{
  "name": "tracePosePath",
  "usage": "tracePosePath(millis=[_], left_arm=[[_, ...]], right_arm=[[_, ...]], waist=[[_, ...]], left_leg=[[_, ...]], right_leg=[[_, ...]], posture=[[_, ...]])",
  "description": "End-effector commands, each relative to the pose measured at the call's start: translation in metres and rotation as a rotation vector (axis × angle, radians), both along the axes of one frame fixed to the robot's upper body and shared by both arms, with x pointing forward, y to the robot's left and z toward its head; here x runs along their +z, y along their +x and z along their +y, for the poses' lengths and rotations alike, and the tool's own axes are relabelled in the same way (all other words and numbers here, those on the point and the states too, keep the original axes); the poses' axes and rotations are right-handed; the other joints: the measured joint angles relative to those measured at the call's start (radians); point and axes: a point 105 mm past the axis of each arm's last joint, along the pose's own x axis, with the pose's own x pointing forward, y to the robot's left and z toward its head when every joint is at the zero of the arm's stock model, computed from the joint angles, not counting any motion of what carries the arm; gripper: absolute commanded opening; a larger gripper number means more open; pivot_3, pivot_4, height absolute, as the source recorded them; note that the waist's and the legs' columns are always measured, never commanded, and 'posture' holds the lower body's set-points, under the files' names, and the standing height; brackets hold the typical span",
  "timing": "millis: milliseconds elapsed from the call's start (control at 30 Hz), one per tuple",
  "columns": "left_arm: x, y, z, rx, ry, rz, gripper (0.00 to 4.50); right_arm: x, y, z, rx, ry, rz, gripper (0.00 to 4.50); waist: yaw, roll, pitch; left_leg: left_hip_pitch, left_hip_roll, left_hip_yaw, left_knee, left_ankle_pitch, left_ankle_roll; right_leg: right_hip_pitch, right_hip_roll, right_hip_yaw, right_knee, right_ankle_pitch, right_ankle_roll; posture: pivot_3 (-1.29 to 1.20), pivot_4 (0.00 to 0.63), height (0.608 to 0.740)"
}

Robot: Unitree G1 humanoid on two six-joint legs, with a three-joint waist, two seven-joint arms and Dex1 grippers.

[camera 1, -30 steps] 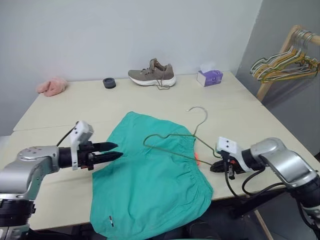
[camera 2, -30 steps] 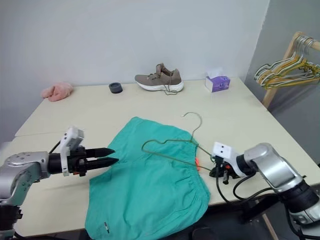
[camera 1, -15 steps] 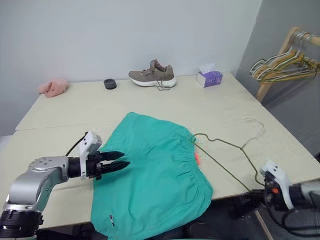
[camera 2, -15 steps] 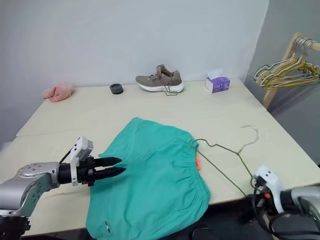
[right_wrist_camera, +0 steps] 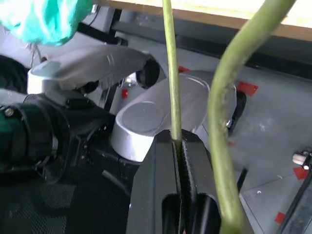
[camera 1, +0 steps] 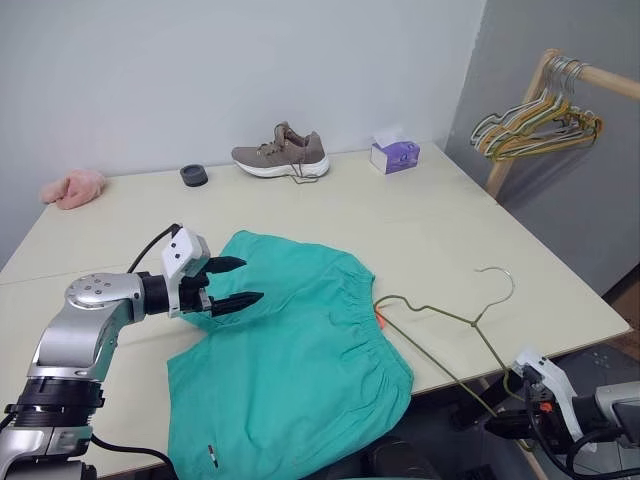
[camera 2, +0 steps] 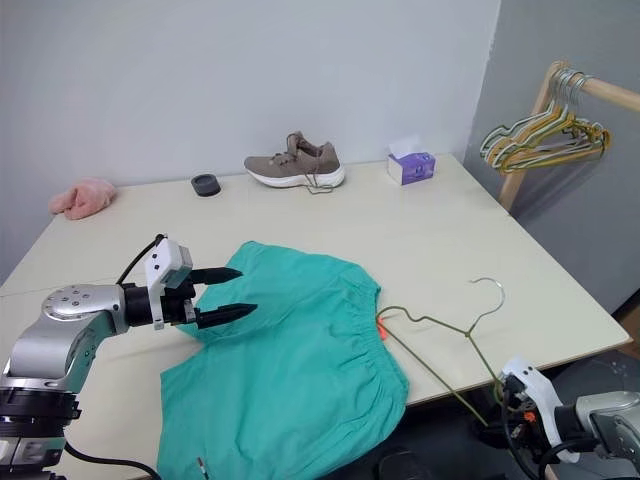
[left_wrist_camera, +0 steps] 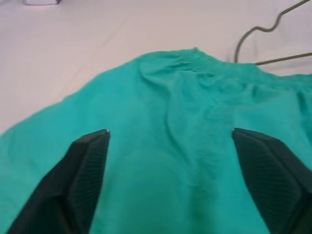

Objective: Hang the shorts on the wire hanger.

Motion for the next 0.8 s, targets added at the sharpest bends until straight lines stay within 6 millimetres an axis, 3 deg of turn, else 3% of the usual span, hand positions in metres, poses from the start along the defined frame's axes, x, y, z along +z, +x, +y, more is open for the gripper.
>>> tracePosePath(millis=[33, 433, 667, 800], left_arm=[[0.008, 0.003, -0.001, -0.014, 0.015, -0.046, 4.48], [0.011, 0.011, 0.006, 0.042, 0.032, -0.114, 4.48], [0.011, 0.014, 0.003, 0.035, 0.044, -0.139, 4.48], [0.01, 0.013, 0.002, 0.025, 0.057, -0.145, 4.48]], right_arm=[[0.007, 0.001, 0.003, 0.069, 0.024, -0.015, 0.0], [0.019, 0.02, 0.01, 0.214, 0.007, -0.125, 0.0], [0.001, 0.042, 0.018, 0.125, -0.004, -0.044, 0.0], [0.002, 0.04, 0.023, 0.111, 0.009, 0.034, 0.0]], waist=[[0.0, -0.001, 0.001], [0.002, -0.003, 0.002], [0.003, -0.005, 0.003], [0.008, -0.004, 0.003]], left_leg=[[0.0, 0.0, 0.0, 0.0, 0.0, 0.0], [0.0, 0.0, -0.001, 0.0, 0.0, 0.0], [0.0, 0.0, -0.001, 0.0, 0.0, 0.0], [-0.001, 0.0, -0.001, 0.0, 0.0, 0.0]], right_leg=[[0.0, 0.0, 0.0, 0.0, 0.0, 0.0], [0.0, 0.0, -0.001, 0.0, 0.0, 0.0], [0.0, -0.002, 0.0, 0.0, 0.0, 0.0], [-0.002, -0.002, 0.0, 0.0, 0.0, 0.0]], posture=[[-0.24, 0.0, 0.74], [-0.22, 0.0, 0.74], [-0.2, 0.0, 0.74], [-0.2, 0.0, 0.74]])
